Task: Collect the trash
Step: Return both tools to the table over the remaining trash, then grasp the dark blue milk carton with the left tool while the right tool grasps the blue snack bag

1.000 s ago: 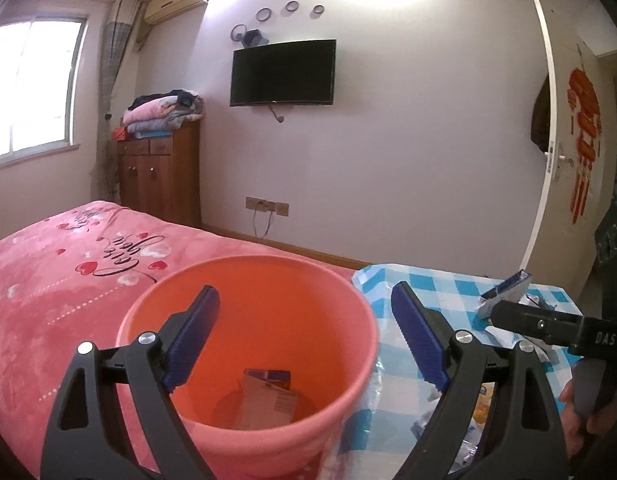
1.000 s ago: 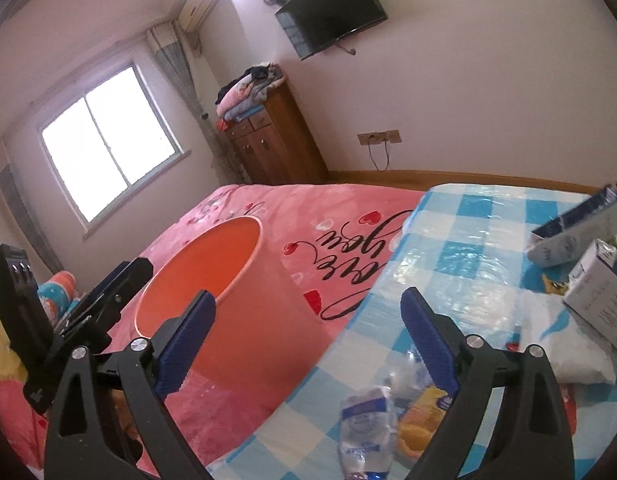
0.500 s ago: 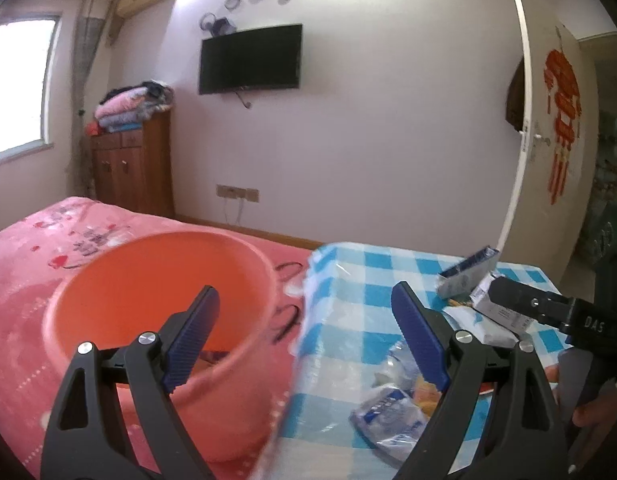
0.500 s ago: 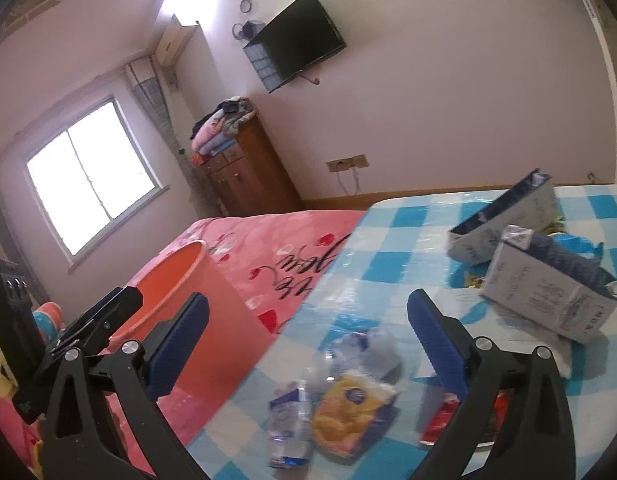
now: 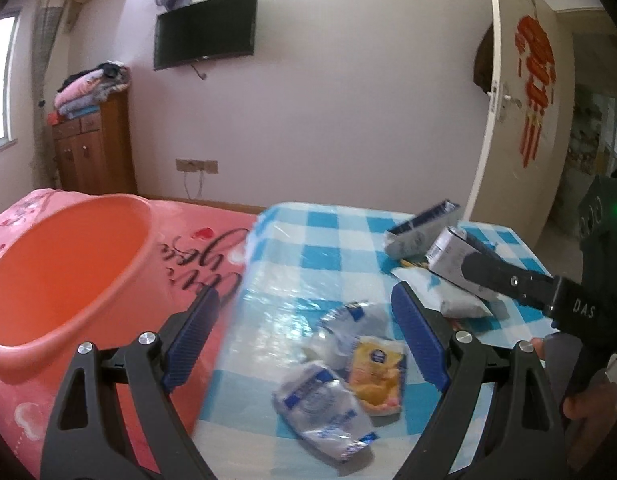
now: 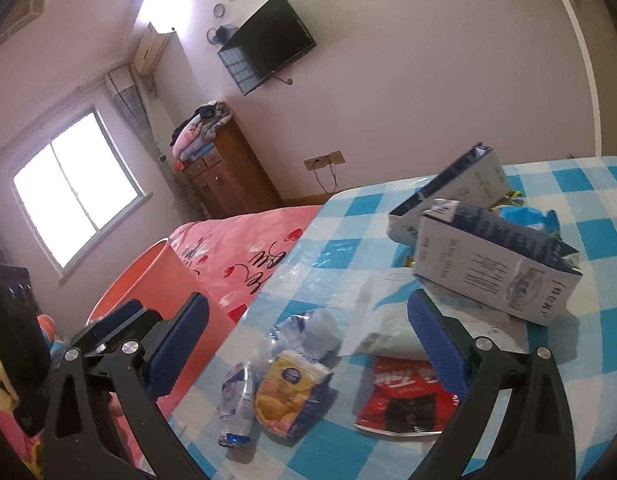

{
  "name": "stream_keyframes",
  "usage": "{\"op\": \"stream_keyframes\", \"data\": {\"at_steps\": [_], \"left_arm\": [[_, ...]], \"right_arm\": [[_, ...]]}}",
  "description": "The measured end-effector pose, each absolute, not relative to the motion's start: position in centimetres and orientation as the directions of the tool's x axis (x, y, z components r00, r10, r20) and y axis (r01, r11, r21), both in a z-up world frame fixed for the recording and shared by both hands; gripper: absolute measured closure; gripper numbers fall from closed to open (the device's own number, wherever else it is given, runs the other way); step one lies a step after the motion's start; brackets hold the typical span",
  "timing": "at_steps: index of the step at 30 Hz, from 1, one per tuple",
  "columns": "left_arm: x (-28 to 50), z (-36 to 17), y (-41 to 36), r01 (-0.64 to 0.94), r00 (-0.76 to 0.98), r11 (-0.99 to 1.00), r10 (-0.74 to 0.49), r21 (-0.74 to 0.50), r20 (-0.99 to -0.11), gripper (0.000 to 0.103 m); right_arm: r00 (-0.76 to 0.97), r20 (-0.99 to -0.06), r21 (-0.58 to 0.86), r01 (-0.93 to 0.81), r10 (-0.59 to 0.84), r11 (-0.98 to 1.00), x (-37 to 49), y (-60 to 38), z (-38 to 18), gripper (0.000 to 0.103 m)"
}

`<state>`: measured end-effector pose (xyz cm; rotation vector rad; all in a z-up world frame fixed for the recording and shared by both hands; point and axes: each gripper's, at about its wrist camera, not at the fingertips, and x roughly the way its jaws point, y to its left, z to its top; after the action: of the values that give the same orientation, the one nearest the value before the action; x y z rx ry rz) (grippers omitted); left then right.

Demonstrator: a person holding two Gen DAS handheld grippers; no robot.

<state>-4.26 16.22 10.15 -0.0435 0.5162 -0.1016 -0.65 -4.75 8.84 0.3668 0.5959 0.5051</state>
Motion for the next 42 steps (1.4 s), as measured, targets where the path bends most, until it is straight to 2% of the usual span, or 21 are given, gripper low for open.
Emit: {"op": "stream_keyframes", "data": {"at_steps": [7,19,24,30,42], "left_arm": [[-3.2,8.9,13.4,0.131,0.833,0.989,-0.146,-0.066,-0.534,0.015],[-0.1,9.2,10.5,0.176,0.799,0.981,-0.189,-0.078,-0.571,0.015],[3.4,10.5,8.5,0.271,0.778,0.961,-0.255,-0.058,-0.575,0.015],[10.4,10.9,5.8,0.408,0.688,0.910,-0.360,-0.074,-0.631,0.015],[18.9,8.1,0.8,0.578,0.544,0.815,-0.419,-0.038,-0.727,0.015]], "right_arm": [[0.737,-0.452,0.427,-0.317,0.503,0.847,-1.2,-6.8,8.6,0.005],[0.750,-0.496,0.475,-0.189,0.438,0.860,-0.6,-11.5,7.2,0.005],[0.750,-0.508,0.526,-0.119,0.423,0.842,-0.1,-14.3,6.3,0.005],[0.757,-0.508,0.567,-0.065,0.410,0.821,0.0,-17.3,5.4,0.005],[0.734,-0.493,0.632,-0.067,0.468,0.772,0.2,-19.6,4.5,0.005]]}}
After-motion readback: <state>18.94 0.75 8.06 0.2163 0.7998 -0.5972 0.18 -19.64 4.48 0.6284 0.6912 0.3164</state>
